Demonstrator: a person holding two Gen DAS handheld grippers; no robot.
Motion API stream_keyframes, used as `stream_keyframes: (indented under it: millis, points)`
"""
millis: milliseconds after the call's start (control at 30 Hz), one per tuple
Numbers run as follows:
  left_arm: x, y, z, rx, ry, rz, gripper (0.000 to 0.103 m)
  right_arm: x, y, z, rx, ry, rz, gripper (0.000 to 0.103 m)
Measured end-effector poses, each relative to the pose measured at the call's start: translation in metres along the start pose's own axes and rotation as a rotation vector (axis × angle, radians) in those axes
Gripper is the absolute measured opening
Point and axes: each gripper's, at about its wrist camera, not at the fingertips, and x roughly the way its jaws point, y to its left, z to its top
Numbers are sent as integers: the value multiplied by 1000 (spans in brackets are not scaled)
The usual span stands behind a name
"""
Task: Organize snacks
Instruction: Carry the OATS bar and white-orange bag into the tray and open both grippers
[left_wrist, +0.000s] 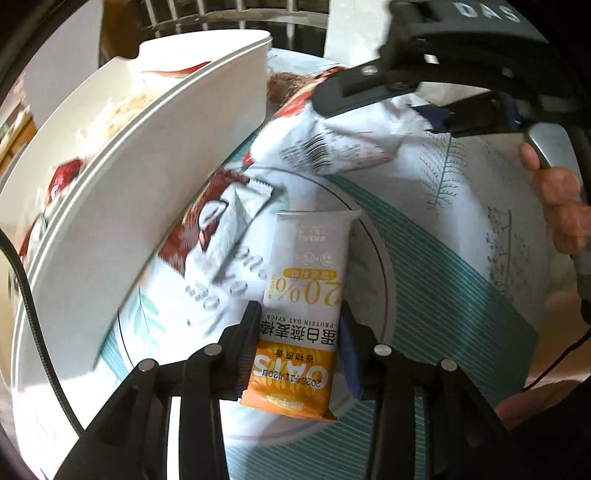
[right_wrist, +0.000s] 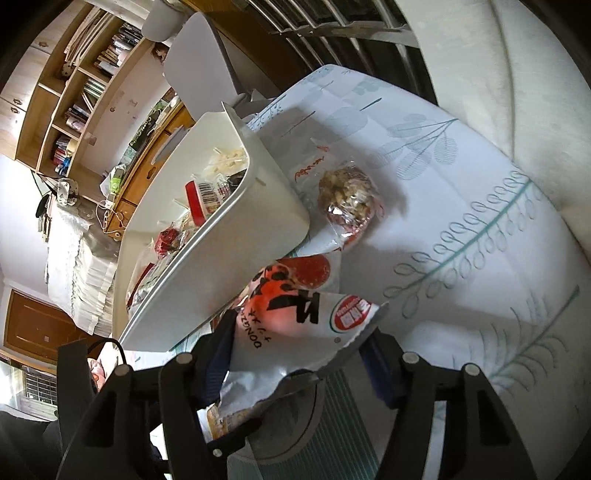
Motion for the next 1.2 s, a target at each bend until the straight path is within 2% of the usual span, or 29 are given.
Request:
stream_keyframes:
  millis: [200,433,667,967,1100,1200]
  points:
    - [-20,1,-14,-84,-12,10,38,-17,-1,-10,-3,5,9,63]
    - [-67,6,-28,-189,-61,59,38,-41,18,-13,-74,17,42,63]
    - [-120,22,-25,-385,-127,102,38,-56,52,1,-180,21,92,63]
    - [-188,72,-25,-521,-226,164,38,-60,105,30,-300,-2,156,63]
    - [-204,101,-12,-548,-250,197,38,-54,127,43,-334,-23,159,63]
    - [-210,127,-2,-561,-274,183,38,-48,138,50,-349,-36,153,63]
